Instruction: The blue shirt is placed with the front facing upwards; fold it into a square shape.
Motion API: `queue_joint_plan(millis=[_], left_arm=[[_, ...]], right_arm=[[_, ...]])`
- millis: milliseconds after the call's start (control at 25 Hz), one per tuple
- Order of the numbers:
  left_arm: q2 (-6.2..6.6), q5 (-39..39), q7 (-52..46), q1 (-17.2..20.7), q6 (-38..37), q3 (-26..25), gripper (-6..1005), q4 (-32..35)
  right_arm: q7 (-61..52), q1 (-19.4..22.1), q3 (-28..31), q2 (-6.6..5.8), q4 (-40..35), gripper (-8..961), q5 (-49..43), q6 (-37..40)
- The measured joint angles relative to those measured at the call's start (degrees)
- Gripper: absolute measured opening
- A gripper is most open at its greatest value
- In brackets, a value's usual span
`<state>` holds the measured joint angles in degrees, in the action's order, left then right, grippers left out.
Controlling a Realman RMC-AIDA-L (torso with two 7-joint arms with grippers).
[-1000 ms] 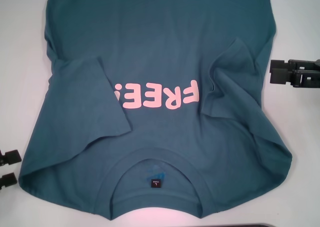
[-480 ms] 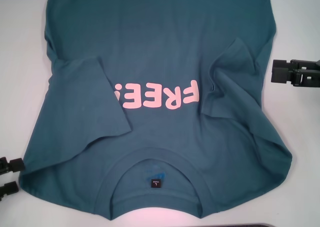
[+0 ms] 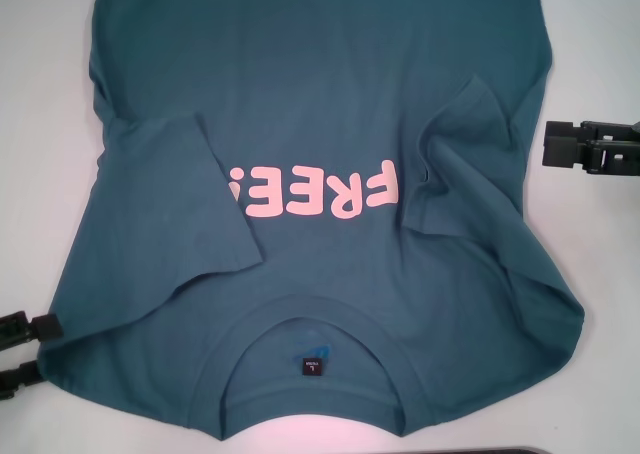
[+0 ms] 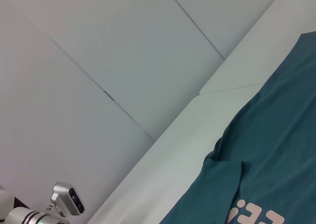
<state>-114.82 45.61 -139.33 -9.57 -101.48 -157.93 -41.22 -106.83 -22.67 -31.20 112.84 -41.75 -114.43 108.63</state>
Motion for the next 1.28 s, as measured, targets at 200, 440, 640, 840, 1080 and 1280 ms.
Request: queue_joint_plan(millis=[200, 440, 640, 840, 1080, 1280], left_arm=[[-0.39, -0.71, -0.02, -1.17, 0.60, -0.01, 853, 0.04], [-0.90, -2.86, -0.12, -2.69, 0.88, -0.39, 852, 0.08], [-1.45, -2.92, -0.48, -3.43, 0.93, -0.09, 852, 0.09], [-1.89, -2.06, -4.14, -3.73, -2.41, -1.00, 853, -2.11], [-3.23, -2.07, -4.37, -3.80, -4.66, -1.77, 668, -6.87], [-3.09, -2.90, -5.38, -3.93, -3.38, -1.39, 419, -6.54]], right_arm=[[-0.29, 0.00, 0.00, -0.10, 0.00, 925, 0.00, 0.25], [-0.38, 0.09, 0.01, -0.08, 0.00, 924, 0.00, 0.37], [-0.40, 0.15, 0.58, -0.07, 0.07, 924, 0.00, 0.43], [-0.40, 0.18, 1.34, -0.13, 0.09, 925, 0.06, 0.44], [-0.40, 0.25, 1.89, -0.19, 0.16, 925, 0.30, 0.44], [-0.40, 0.38, 2.71, -0.50, 0.17, 924, 0.36, 0.44]])
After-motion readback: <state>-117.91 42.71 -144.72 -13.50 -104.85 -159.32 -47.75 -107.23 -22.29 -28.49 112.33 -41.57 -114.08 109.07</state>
